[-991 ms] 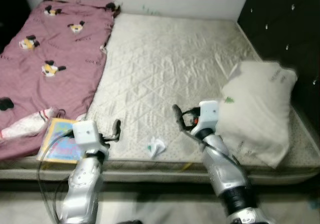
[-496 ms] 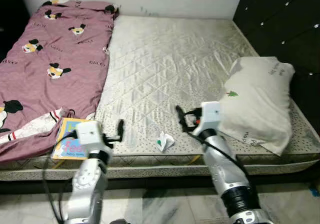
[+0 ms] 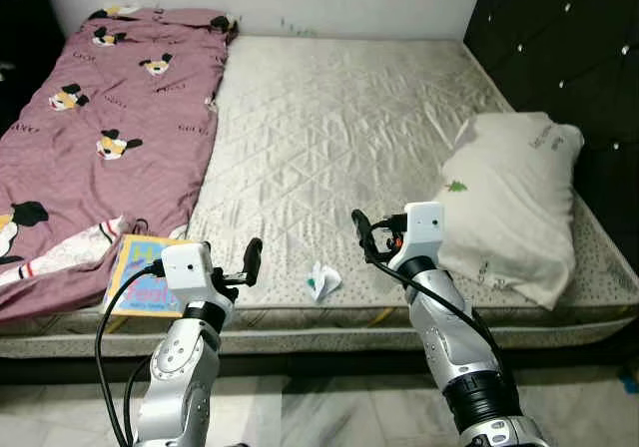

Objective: Clean up the room

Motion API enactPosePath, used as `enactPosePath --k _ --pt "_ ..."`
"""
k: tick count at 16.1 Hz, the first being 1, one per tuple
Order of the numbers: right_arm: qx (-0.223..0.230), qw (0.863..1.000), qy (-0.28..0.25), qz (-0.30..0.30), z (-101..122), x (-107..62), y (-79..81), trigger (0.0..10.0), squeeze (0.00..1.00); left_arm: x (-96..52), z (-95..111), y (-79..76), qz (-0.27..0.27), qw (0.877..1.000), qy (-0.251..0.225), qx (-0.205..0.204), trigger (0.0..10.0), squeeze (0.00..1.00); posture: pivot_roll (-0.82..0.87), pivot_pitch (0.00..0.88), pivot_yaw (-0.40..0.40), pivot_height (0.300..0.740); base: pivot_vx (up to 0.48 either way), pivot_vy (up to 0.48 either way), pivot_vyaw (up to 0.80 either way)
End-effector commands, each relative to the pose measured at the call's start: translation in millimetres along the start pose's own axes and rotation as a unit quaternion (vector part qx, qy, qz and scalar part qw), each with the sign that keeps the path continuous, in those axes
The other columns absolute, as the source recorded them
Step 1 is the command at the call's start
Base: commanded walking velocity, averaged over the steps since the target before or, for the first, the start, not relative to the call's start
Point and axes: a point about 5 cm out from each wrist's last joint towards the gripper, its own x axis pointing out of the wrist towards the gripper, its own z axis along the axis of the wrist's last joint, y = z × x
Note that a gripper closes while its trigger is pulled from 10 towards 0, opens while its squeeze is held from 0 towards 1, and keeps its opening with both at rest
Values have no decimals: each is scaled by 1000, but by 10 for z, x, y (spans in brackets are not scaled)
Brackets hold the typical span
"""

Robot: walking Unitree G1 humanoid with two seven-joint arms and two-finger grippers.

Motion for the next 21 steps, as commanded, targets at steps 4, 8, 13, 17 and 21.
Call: enactPosePath --k 4,8,13,17,21 --pt "-2 1000 -7 -1 47 9 -33 10000 0 0 31 -14 -7 1000 -7 1 10000 0 77 97 -51 740 325 0 0" --pt "-2 1000 -6 -1 38 6 -29 10000 0 -7 35 -14 -9 1000 -8 3 10000 0 79 97 -48 740 305 0 0" --pt "-2 1000 -3 -6 17 -7 -49 10000 0 -6 22 -15 -4 1000 -5 -1 10000 0 79 97 -48 740 63 0 0" --pt "0 1000 -3 -7 22 -5 -58 10000 0 -3 20 -8 4 1000 -3 2 10000 0 76 106 -48 740 0 0 0" --pt "6 1000 -1 -6 15 -8 -45 10000 0 1 9 3 10 1000 0 4 10000 0 74 109 -47 740 0 0 -375"
